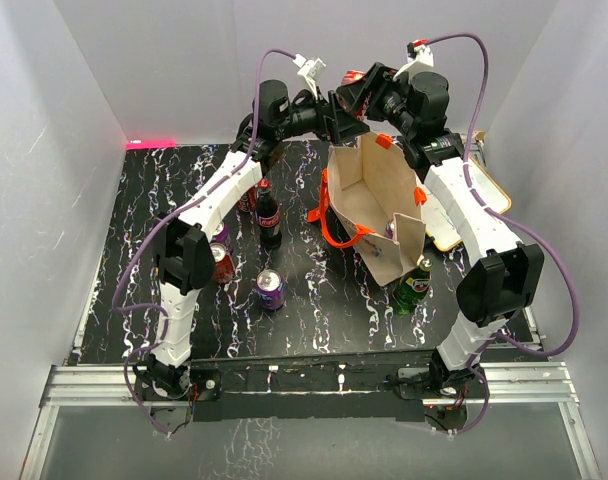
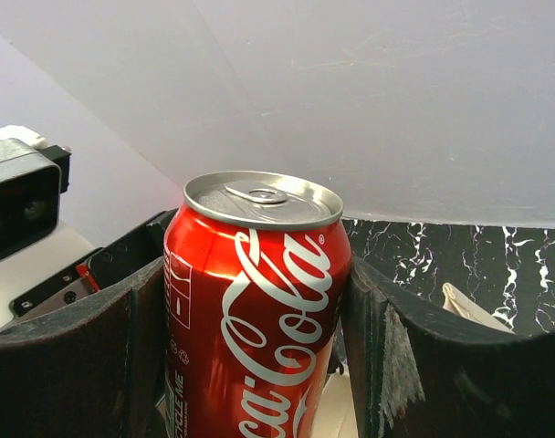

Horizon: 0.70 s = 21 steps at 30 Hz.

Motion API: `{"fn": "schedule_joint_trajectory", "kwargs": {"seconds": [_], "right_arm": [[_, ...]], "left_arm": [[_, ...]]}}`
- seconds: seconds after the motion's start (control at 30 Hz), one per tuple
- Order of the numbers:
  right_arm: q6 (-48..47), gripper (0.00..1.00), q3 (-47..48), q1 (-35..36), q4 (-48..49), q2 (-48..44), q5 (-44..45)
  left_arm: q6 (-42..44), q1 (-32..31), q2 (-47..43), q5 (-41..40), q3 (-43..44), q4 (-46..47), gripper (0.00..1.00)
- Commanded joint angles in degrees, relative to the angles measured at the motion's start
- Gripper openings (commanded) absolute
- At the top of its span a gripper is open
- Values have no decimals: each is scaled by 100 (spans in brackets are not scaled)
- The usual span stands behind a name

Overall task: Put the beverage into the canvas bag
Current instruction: Place the drink in the canvas bag.

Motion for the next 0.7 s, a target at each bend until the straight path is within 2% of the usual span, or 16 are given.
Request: {"fn": "schedule_joint_trajectory", "kwargs": {"seconds": [0.0,0.17,0.2,0.4,0.67], "right_arm": [[151,8,111,15,1085,-415,-58],[55,8,-197,15,1169,-557,-75],[24,9,-281,17,1168,-605,-76],[-384,41,-809,-27,1033,-943,-250],[-469,80,-996,-473,446,-1199,-872]], "left_arm": [[-172,-40,-125,215,-61,458,73],[-180,-43,-153,171,-110,555,53],[-185,-36,-175,156,-139,568,47],[36,53,-255,193,-265,698,2],[665,195,-189,775,-422,1016,0]]}}
